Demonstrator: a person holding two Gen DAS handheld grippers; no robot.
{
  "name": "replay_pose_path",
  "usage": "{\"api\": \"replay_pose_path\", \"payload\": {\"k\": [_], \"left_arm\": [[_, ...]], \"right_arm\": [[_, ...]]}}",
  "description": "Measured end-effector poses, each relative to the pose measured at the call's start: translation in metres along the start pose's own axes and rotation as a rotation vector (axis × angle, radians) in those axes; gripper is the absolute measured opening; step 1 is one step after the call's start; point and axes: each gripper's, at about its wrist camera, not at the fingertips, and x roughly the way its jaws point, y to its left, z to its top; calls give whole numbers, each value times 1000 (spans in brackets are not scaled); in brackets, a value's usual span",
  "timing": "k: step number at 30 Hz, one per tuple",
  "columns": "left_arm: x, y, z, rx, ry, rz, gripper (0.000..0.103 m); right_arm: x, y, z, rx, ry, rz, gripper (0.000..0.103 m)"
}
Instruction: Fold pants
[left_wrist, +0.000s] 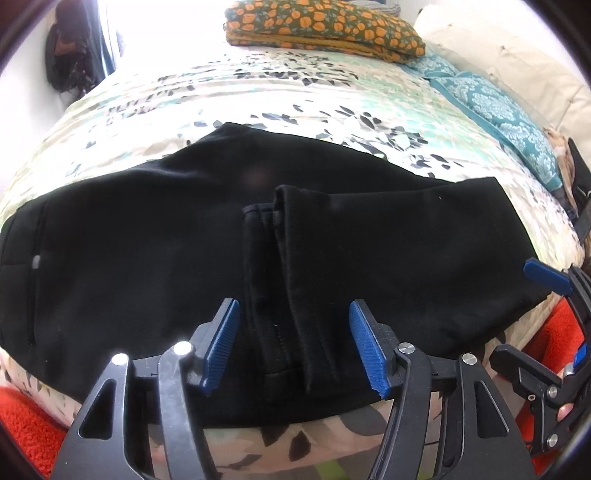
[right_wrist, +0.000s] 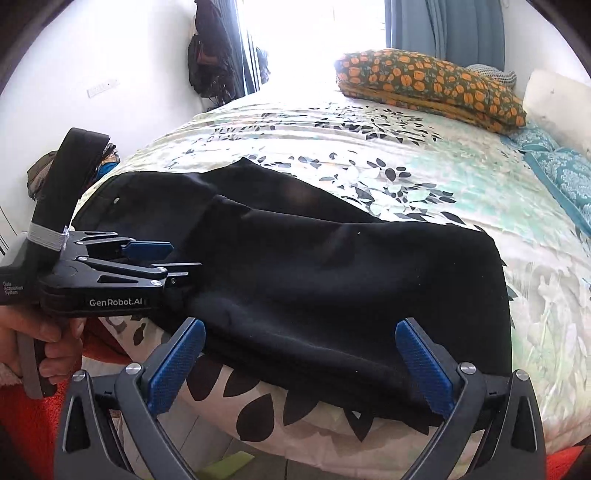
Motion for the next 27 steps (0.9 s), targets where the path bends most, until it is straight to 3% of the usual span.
{"api": "replay_pose_path", "payload": {"k": [12,16,21,24,27], "left_arm": [[-21,103,13,-328,-30,67,64],[-50,157,18,-447,-111,103,65],[-71,241,22,-603,-151,163,66],[-66,282,21,-629,-89,162,67],[-48,310,9,-666,-10,87,67]], "right_arm": [[-5,-4,2,15,-24,-19,102],[-5,-5,2,23,-18,-20,102],[-1,-4,3,32,-14,-4,102],[3,0,5,27,-8,10,102],[7,5,7,13,-5,25,102]]}}
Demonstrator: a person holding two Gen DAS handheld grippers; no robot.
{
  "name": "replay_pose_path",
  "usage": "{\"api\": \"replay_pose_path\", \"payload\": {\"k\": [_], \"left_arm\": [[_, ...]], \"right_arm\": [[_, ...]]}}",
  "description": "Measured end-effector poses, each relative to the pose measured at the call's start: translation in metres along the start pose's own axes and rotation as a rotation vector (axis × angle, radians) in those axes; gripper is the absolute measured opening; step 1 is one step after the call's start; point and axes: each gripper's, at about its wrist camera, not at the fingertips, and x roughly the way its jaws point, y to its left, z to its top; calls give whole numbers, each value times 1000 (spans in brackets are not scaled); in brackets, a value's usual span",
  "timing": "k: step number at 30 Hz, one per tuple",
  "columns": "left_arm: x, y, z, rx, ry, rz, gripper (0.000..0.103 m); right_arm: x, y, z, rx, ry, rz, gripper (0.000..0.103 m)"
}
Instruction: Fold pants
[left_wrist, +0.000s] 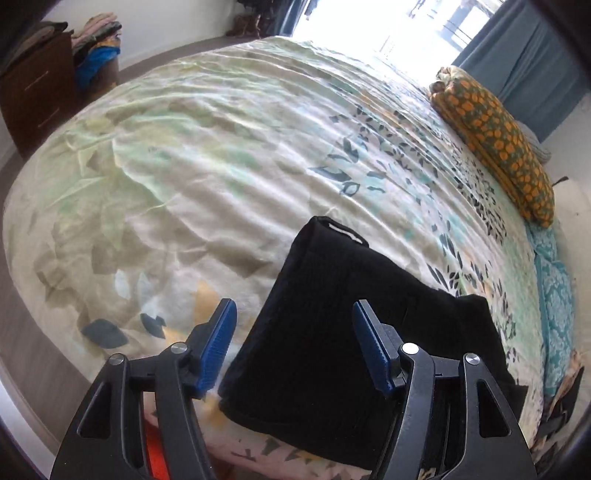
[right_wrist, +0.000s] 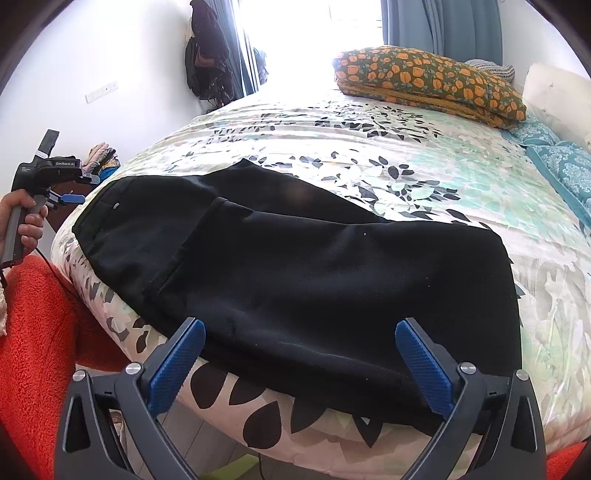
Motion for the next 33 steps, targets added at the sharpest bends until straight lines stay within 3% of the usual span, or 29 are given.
{"api": "replay_pose_path", "payload": {"k": [3,8,12,15,16,17,19,22,27,33], "left_arm": [[27,16,-9,-19,79,-52,72],[48,31,-22,-125,121,-211,85],[56,20,-19,-91,157,-213,86],[54,9,-19,-38,156,-185,76],[50,7,-19,-31,148,-197,48],[45,5,-19,-29,137,-192,29],[33,0,-19,-14,115,-175,20],[7,-14,-22,19,57,-176,16],[-45,-42,-29,6,1,-350,15],[-73,-115,-54,57,25,-501,15]], "right_arm": [[3,6,0,-15,4,10,102],[3,10,-2,-31,11,9,102],[3,6,-2,-14,10,6,102],[0,1,0,8,-1,1,102],[-2,-1,1,14,-8,-1,102],[-4,-2,1,20,-13,-3,102],[-7,-6,2,35,-22,-3,102],[-8,-12,2,63,-26,3,102],[-12,-22,4,107,-42,0,102],[-13,-42,5,212,-55,0,102]]}}
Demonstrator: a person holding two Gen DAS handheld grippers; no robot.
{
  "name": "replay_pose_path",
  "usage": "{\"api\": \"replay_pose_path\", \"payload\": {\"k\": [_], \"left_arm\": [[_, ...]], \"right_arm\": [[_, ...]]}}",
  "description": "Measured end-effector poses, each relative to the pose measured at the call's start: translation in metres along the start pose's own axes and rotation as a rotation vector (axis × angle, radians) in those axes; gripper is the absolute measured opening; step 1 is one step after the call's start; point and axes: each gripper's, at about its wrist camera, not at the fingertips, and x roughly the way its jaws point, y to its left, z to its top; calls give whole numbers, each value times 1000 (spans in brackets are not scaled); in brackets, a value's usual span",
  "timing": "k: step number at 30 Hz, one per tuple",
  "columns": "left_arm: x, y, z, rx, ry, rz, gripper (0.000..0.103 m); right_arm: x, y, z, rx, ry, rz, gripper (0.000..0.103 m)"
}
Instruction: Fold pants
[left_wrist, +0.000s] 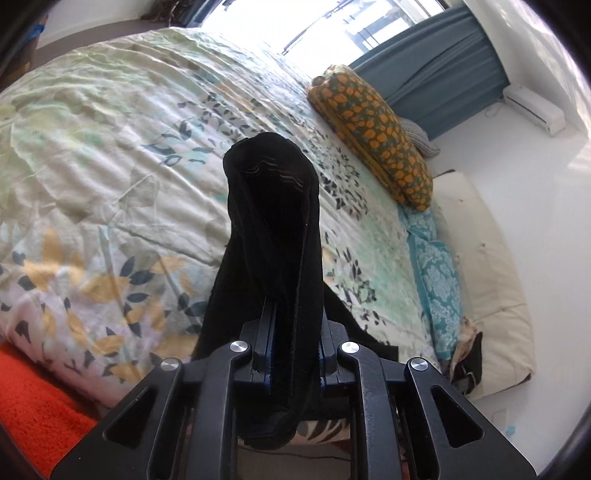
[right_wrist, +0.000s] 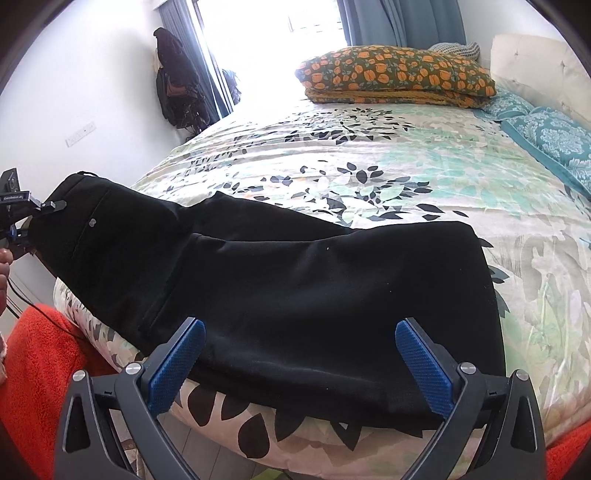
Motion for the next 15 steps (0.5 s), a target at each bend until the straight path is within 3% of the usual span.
{"api": "replay_pose_path", "payload": {"k": [8,15], "left_arm": [[82,-95,-45,130,127,-50,15],[179,-131,-104,305,231,104,15]], "right_arm": [[-16,-25,6,103,-47,6,102],[-31,-38,6,137,-74,6,102]]}}
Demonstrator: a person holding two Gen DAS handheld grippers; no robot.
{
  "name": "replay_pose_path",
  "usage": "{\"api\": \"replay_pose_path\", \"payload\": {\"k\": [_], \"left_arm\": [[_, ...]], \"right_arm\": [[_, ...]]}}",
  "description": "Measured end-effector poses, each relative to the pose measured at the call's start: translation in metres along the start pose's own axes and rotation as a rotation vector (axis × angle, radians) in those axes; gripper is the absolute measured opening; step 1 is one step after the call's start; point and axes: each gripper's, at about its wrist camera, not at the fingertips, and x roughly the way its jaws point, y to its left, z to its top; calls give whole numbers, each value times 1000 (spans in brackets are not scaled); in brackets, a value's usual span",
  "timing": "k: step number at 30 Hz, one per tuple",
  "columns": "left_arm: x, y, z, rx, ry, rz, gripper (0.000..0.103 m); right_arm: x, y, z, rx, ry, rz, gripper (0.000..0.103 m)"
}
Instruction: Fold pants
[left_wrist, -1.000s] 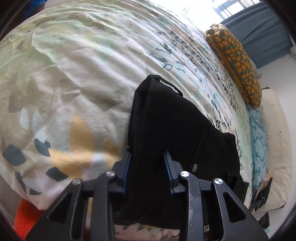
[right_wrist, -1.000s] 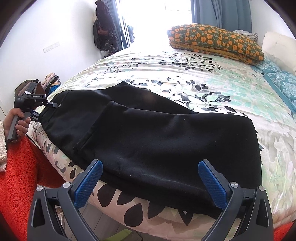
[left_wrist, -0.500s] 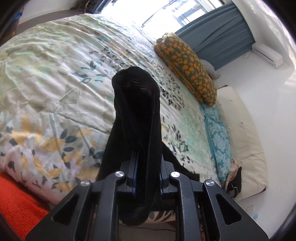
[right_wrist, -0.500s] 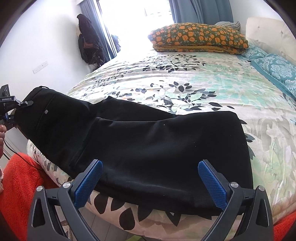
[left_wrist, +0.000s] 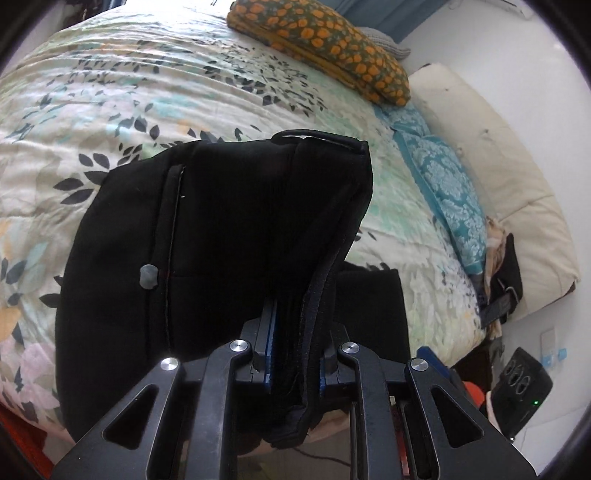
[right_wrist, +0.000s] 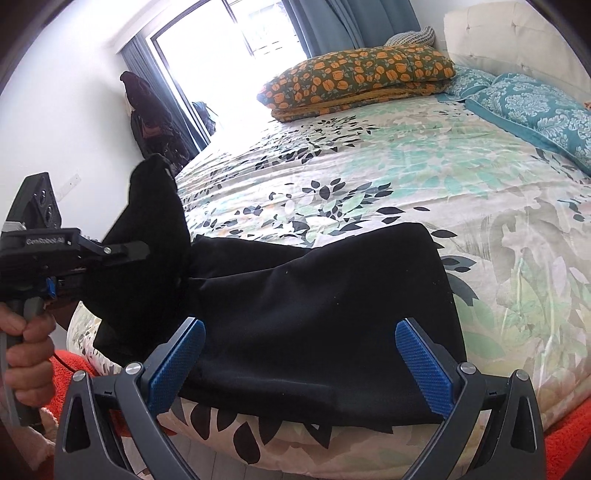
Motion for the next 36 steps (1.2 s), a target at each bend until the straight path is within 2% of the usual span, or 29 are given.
{"api": "replay_pose_path", "payload": {"k": [3,6,7,8,10,12,14,16,19,22,23,25,27,30,32,34,35,36], "left_arm": [[29,-14,-10,84,28,81,16],[44,-20,-12,132,60,91,26],[45,-21,-11,132,74,75,31],[43,-22,-11,126,91,46,41],[31,-22,-12,103,115,-45,52],[8,-22,-13,106,97,-93,53],[-20,-16,-14,126,45,-99,64],[-43,-4,-14,132,-27,-39,67],[-66,34,-16,95,-119,98,67],[-74,80,-24,40,-190,287,67],[-75,96,-27,12,-190,324,67],[-73,123,-30,-76,-161,345,67],[-80,139,-28,-142,-174,321,67],[-87,139,-26,-118,-211,360,67],[-86,136,-26,-103,-212,360,67],[-80,134,-24,-112,-206,348,67],[-78,134,-24,-118,-201,343,67],[-75,134,-23,-121,-196,339,67]], "right_arm": [[-6,-5,0,9,-6,-2,102],[-7,-12,-1,34,-4,3,102],[-7,-14,0,43,-2,6,102],[-7,-15,0,50,-1,15,102],[-6,-16,0,58,2,40,102],[-4,-11,0,47,7,71,102],[-1,-2,-1,22,20,123,102],[4,10,-4,-12,46,185,102],[17,27,-9,-53,101,265,102],[34,38,-7,-72,156,267,102],[41,39,-5,-66,175,256,102],[55,35,-2,-38,215,232,102],[70,31,2,2,254,216,102],[89,23,6,64,305,204,102],[94,24,8,76,323,237,95],[105,29,8,57,396,247,86],[106,32,10,38,407,238,76],[106,34,13,26,415,243,55]]}}
